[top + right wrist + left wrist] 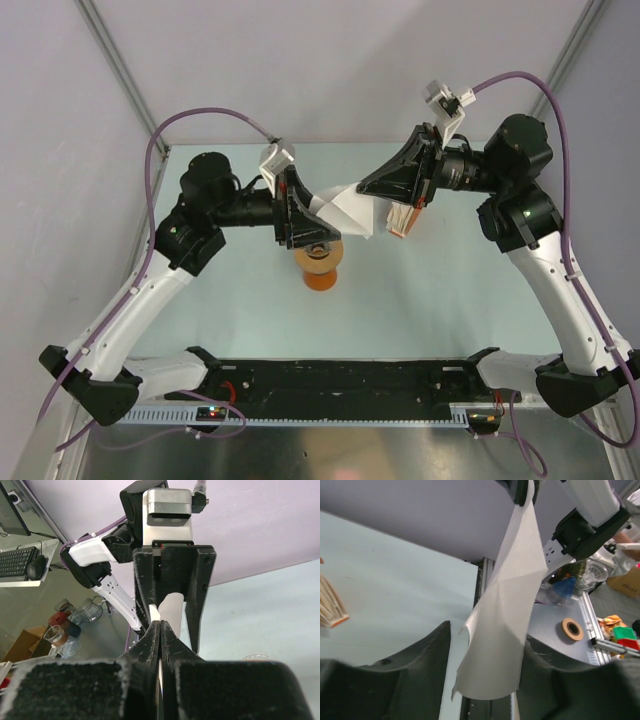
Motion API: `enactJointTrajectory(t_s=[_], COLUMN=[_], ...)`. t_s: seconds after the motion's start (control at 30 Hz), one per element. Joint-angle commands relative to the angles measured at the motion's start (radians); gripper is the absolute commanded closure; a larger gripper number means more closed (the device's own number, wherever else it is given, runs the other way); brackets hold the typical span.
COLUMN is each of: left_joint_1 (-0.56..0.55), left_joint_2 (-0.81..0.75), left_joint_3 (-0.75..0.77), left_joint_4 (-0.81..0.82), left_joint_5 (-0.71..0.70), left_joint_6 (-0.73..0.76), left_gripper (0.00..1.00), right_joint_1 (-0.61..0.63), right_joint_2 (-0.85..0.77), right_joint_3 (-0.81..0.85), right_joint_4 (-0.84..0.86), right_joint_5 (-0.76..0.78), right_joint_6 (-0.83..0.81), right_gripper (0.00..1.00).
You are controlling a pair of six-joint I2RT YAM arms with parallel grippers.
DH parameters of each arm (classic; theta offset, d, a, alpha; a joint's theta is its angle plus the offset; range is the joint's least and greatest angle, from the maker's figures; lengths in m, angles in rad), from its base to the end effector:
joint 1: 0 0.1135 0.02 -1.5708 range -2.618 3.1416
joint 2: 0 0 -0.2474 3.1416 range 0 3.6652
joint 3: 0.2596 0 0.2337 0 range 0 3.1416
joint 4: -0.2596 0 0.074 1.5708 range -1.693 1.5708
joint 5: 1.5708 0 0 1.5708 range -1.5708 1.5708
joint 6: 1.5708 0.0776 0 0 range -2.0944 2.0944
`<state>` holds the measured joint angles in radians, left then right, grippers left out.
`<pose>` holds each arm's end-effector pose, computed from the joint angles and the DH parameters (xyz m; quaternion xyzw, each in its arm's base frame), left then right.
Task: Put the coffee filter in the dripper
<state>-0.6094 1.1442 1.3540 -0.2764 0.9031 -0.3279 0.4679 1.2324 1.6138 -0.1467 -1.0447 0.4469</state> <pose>0.1683 -0.1918 0.4363 0.3873 0.6087 -0.5619 0.4045 0.1795 0.1659 0.5129 -0.3973 0.5327 0.5777 0.4739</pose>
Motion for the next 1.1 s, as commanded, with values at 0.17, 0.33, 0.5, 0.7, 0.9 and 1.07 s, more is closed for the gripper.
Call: enactJointTrajectory(t_s=[0.17,0.33,0.5,0.7,0.9,1.07], left_joint_1=[-0.001,0.004,0.017,0.018,0.017,0.017], left_joint_2=[-0.023,-0.021,-0.014,-0.011,-0.015,-0.018], left_joint_3=[-0.024,-0.028,-0.029,-0.037,-0.048,-0.053], left_joint_4=[0.107,0.143,0.211,0.241,0.246,0.246], left_joint_5=[0.04,0.046,0.049,0.063,0.069,0.045], left_joint_6=[-0.058,-0.097,-0.162,-0.194,-0.194,-0.192], left_gripper=[0.95,1.0,1.0,1.0,1.0,0.6], right_joint_1=[-0.023,-0.062,-0.032,0.04,0.049,0.048], right_joint_2=[-0.018,-0.026,-0.1,-0.12,-0.101,-0.099], right_joint_3=[-0.005,-0.025,-0.123,-0.181,-0.183,-0.183], right_joint_4=[0.052,0.016,-0.118,-0.179,-0.116,-0.09], right_joint_5=[-0.001,-0.032,-0.024,0.026,0.034,0.033], right_joint_6=[0.021,0.039,-0.088,-0.201,-0.178,-0.146], right_gripper=[1.0,0.57,0.41,0.58,0.84,0.99])
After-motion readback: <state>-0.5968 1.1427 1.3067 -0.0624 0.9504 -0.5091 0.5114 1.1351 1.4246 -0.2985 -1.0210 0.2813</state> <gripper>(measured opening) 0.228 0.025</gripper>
